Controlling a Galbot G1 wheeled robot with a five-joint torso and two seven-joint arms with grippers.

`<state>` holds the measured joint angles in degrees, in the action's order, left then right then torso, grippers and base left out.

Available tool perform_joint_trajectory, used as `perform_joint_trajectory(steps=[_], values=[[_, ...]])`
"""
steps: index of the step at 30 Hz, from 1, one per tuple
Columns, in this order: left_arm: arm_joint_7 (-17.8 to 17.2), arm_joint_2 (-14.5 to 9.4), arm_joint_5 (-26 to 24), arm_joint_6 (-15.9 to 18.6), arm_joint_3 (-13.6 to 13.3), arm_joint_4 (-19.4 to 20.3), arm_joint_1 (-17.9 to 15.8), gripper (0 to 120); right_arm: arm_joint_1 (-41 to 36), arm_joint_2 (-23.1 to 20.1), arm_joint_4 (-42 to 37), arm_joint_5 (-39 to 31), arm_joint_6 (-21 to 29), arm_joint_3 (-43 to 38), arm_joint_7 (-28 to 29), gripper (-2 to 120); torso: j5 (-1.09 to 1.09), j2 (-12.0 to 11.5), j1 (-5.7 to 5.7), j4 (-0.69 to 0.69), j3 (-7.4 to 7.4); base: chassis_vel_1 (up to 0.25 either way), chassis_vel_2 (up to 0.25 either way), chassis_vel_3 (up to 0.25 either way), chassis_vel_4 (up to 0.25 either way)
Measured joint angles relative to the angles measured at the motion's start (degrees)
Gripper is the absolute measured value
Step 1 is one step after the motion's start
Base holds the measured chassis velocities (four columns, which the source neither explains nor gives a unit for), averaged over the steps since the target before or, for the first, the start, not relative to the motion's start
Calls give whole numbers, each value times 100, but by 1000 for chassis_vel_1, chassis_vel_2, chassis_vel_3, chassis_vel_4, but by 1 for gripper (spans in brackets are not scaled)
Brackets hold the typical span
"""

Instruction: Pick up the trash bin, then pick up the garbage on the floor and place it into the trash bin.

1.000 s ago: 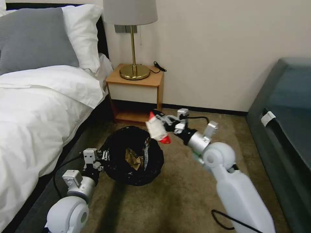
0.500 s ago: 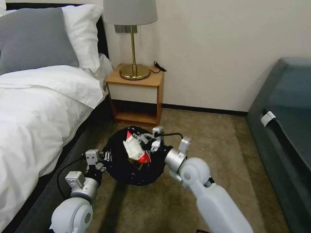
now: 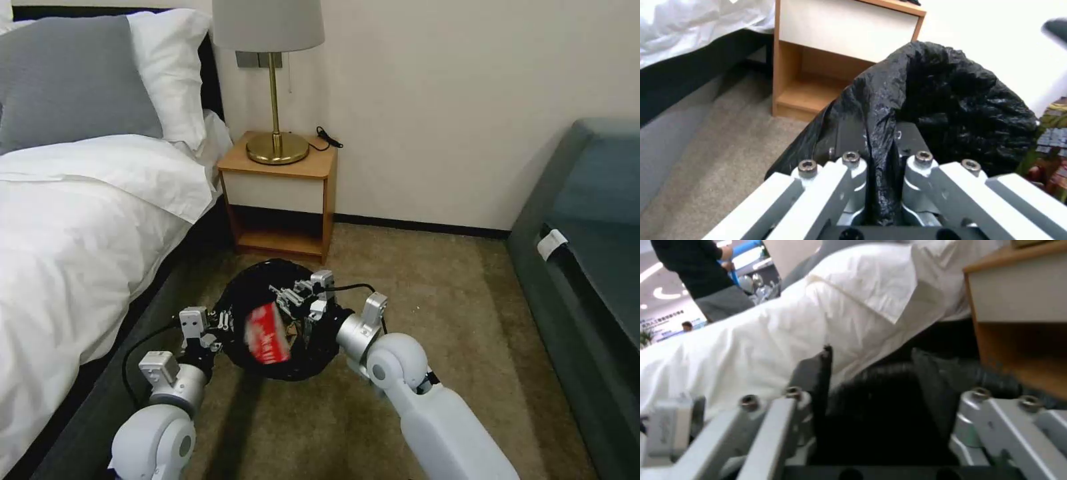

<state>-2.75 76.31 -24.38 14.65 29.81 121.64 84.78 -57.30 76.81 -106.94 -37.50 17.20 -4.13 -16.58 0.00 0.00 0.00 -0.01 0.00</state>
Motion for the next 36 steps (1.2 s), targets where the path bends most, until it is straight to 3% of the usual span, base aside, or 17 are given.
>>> perform_joint_trajectory(steps=[9,14,18,23,25,30,36], values=[[-18,112,21,6,-58,-206,-157,5,210,-92,-15,-239,-64,-1037,121,83,0,0,0,1,0,0,0,0,0],[-45,125,-63,-73,-27,-534,-387,5,356,-352,205,-837,-17,-1695,651,99,-1,0,0,1,0,0,0,0,0],[-51,209,-144,-177,-48,-852,-582,5,388,-515,355,-984,-40,-2052,739,100,-2,0,0,1,0,0,0,0,0],[-44,552,-446,-477,-169,-1637,-1166,5,343,-684,694,-1065,-94,-2489,843,100,-1,0,0,1,1,0,0,0,0],[-46,602,-549,-505,-187,-1738,-1259,5,326,-694,731,-1028,-108,-2515,843,100,-2,0,0,1,1,0,0,0,0],[-286,865,-1180,-728,-234,-2354,-1787,5,244,-705,931,-828,-170,-2638,816,100,0,0,-1,2,1,0,0,0,0],[-639,1009,-1647,-720,-154,-2758,-2081,5,226,-666,1089,-613,-215,-2709,801,100,-1,0,-1,1,1,0,0,0,0]])
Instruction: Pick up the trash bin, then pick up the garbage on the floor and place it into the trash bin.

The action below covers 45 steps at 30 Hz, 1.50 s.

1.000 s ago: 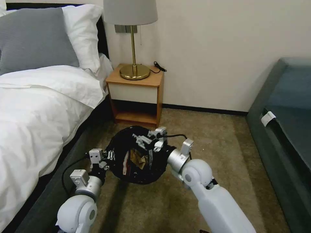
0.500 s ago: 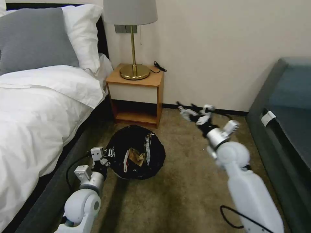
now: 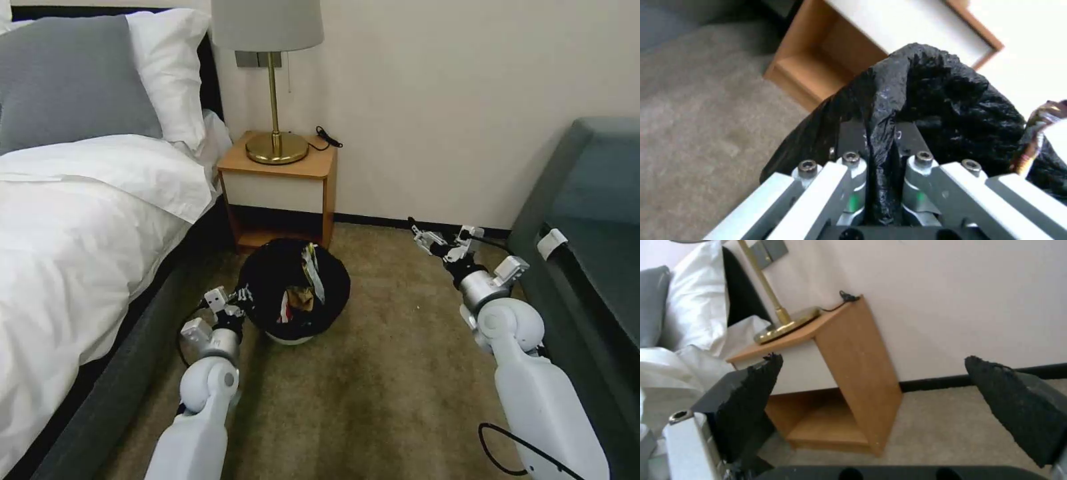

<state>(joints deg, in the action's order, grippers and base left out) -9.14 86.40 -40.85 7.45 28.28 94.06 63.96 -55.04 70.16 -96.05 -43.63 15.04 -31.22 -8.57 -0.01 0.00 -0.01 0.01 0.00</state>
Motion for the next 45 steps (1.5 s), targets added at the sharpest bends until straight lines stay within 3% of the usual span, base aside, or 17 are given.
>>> perform_joint_trajectory(steps=[11,14,16,22,25,28,29,32,33,35,39,45], values=[[-527,80,-254,52,74,-674,-228,5,-213,46,-189,288,-44,-58,-3,100,2,0,0,-1,0,0,0,0,0],[-522,74,-386,69,59,-713,-258,11,-281,36,-240,331,-74,-100,-5,100,2,0,0,-1,0,0,0,0,0],[-465,64,-421,68,47,-730,-269,22,-368,28,-320,345,-88,-147,-5,100,1,0,0,0,0,0,0,0,0],[-410,27,-404,77,16,-722,-263,41,-494,23,-476,406,-13,-215,-32,100,2,0,0,0,0,0,0,0,0],[-323,-43,-164,115,-11,-664,-210,51,-569,42,-589,492,73,-259,-58,100,1,0,0,0,0,0,0,0,0],[-68,-199,661,67,-37,-600,-139,67,-691,195,-697,764,91,-318,-2,100,2,0,1,-1,0,0,0,0,0],[-68,-199,661,67,-37,-600,-139,67,-691,195,-697,764,91,-318,-2,100,2,0,1,-1,0,0,0,0,0],[369,-344,1550,-223,-35,-701,-104,80,-799,300,-663,931,-104,-322,183,100,2,0,0,-1,-1,0,0,0,0],[369,-344,1550,-223,-35,-701,-104,80,-799,300,-663,931,-104,-322,183,100,2,0,0,-1,-1,0,0,0,0],[634,-444,2096,-467,-35,-700,-25,91,-963,367,-642,999,-212,-374,325,100,1,0,0,-1,0,0,0,0,0],[816,-551,2323,-647,-54,-507,145,99,-1231,473,-695,1065,-292,-455,448,100,1,0,0,0,-1,0,0,0,0],[942,-685,2501,-801,-96,-107,413,100,-1658,686,-909,1159,-367,-611,555,100,1,0,0,0,-1,0,0,0,0]])
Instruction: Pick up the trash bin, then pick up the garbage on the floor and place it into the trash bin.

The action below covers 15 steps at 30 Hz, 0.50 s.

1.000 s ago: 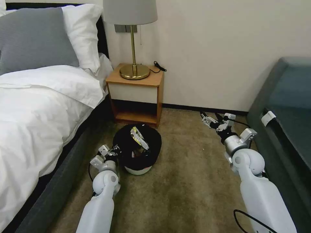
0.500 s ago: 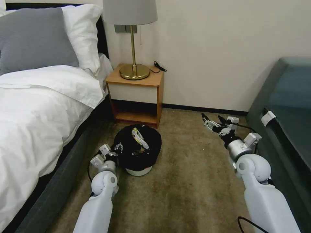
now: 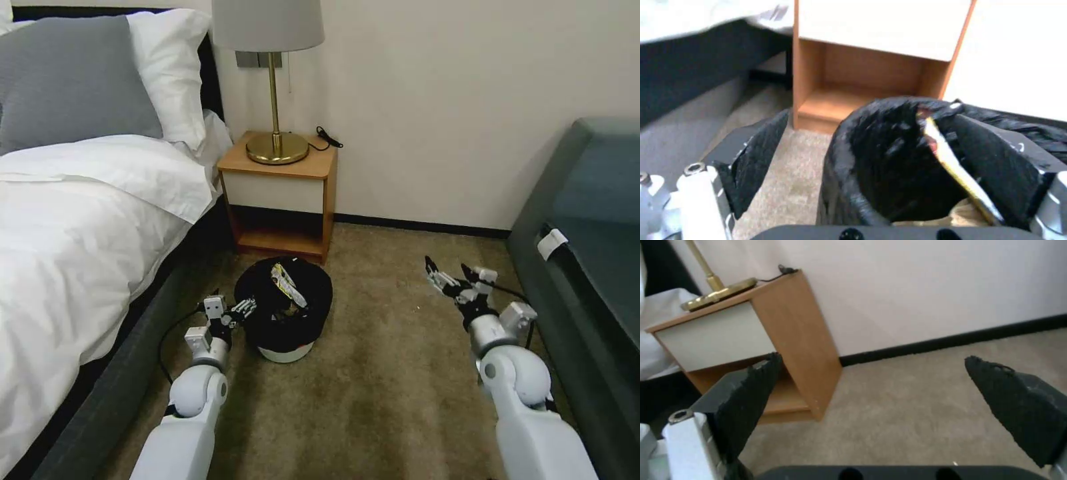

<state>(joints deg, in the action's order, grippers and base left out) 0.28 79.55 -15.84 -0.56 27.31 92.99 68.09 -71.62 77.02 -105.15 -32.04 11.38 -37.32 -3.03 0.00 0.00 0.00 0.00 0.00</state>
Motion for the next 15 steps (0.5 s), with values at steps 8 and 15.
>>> perform_joint_trajectory(steps=[8,15], values=[[62,-73,293,-170,-126,653,396,100,-551,326,-335,22,-155,-201,123,100,1,0,0,0,0,0,0,0,0],[192,-107,641,-342,-307,1261,744,100,-870,623,-674,59,-201,-301,296,100,-1,1,0,-1,0,0,0,0,0]])
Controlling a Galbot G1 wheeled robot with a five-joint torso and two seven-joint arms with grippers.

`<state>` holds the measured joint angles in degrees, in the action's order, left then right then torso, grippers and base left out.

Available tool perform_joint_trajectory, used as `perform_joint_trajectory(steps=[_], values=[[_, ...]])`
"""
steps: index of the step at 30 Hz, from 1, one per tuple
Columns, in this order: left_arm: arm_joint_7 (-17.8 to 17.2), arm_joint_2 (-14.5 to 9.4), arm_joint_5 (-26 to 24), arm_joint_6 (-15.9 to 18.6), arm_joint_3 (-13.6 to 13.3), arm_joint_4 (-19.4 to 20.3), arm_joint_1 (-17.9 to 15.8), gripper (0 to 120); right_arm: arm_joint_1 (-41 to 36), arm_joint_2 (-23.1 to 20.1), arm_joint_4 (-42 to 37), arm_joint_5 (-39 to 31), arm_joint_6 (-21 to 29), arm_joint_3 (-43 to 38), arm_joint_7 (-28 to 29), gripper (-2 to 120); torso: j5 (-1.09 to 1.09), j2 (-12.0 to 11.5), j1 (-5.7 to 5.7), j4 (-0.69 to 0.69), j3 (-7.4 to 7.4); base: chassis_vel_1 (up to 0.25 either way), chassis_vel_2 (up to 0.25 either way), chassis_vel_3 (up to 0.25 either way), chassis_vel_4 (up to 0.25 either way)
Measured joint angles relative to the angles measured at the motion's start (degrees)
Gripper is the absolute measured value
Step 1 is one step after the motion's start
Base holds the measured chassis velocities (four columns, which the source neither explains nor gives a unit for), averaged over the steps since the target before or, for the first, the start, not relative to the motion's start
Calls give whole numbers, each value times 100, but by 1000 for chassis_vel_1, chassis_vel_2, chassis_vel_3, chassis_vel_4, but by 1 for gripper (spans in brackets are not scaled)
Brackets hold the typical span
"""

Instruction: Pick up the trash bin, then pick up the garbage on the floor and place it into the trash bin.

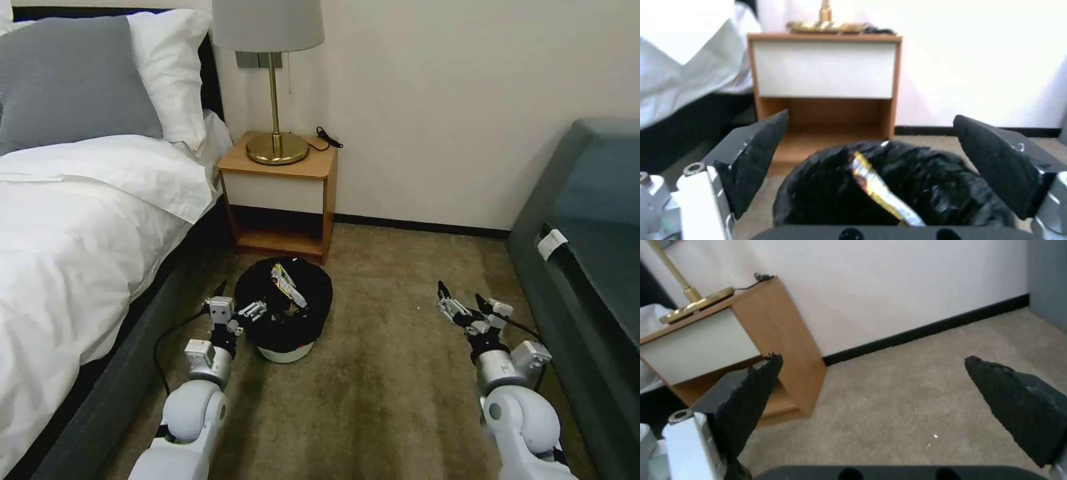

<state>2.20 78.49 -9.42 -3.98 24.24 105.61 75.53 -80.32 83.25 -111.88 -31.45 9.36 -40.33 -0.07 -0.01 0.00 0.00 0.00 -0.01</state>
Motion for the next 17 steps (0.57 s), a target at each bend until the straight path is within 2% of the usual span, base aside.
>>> perform_joint_trajectory(steps=[3,12,17], values=[[45,-7,233,-127,-82,98,52,100,-158,200,-180,6,-14,-31,89,100,1,0,0,0,0,0,0,0,0],[64,75,477,-148,-328,285,224,100,-418,523,-450,-52,-80,-134,219,100,1,0,0,0,0,0,0,0,0],[56,104,527,-151,-366,289,258,100,-464,597,-485,-90,-80,-148,237,100,0,0,0,1,0,0,0,0,0]])
